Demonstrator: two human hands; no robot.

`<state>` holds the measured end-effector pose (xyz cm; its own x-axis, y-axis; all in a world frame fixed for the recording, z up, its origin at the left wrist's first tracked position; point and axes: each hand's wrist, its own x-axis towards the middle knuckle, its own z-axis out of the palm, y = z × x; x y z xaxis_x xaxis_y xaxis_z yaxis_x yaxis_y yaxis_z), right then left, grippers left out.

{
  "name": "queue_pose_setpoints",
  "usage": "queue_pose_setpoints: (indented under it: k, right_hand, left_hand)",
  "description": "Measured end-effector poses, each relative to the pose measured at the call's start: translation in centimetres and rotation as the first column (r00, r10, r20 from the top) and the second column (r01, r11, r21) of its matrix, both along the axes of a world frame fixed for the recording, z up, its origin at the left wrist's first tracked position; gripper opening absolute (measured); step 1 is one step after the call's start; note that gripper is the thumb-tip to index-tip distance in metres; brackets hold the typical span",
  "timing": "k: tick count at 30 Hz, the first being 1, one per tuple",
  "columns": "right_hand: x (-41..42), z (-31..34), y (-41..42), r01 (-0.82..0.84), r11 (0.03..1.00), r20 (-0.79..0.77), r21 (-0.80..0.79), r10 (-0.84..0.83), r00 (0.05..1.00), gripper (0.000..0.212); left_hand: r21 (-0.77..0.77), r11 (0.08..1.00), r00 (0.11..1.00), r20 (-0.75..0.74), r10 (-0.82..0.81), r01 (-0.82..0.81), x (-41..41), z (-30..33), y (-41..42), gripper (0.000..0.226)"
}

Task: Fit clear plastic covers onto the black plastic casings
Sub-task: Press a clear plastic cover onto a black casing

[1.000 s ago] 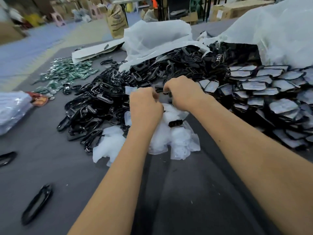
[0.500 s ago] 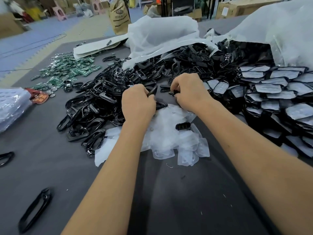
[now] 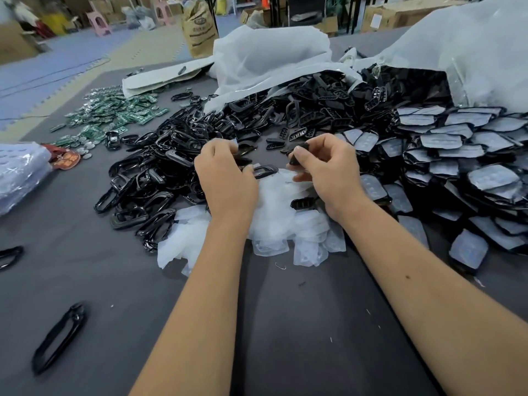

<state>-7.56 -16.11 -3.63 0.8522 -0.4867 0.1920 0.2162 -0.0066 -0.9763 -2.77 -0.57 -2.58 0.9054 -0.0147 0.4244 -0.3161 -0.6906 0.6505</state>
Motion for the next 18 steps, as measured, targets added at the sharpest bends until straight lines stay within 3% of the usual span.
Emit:
queue_pose_setpoints:
  k: [3, 5, 8, 12, 18]
  right_hand:
    - [0.3, -0.1, -0.1, -0.03, 0.999, 0.002, 0.014, 0.03, 1.0, 0.009]
    - [0.4, -0.2, -0.2, -0.048, 0.999, -0.004, 0.013, 0.048, 0.999, 0.007]
    - [0.4, -0.2, -0.3, -0.057, 0.998, -0.022, 0.011, 0.057, 0.998, 0.014]
    - [0.4, -0.3, -0.4, -0.04, 0.999, -0.038, -0.015, 0.039, 0.998, 0.024]
    - [0.5, -0.5, -0.5, -0.033, 0.998, -0.015, -0.05, 0.032, 0.999, 0.027]
  left_hand:
    - [-0.032, 0.995, 0.995, 0.045, -0.089, 0.09, 0.1, -0.1, -0.3, 0.052]
    - [0.054, 0.986, 0.985, 0.071, -0.16, 0.156, 0.4, -0.1, -0.4, 0.042]
    - [0.174, 0.958, 0.973, -0.021, -0.228, 0.228, 0.6, -0.5, -0.6, 0.03]
    - [0.233, 0.947, 0.975, -0.047, -0.216, 0.221, 0.9, -0.7, -0.8, 0.039]
    - [0.267, 0.953, 0.988, 0.021, -0.152, 0.141, 0.8, -0.6, -1.0, 0.03]
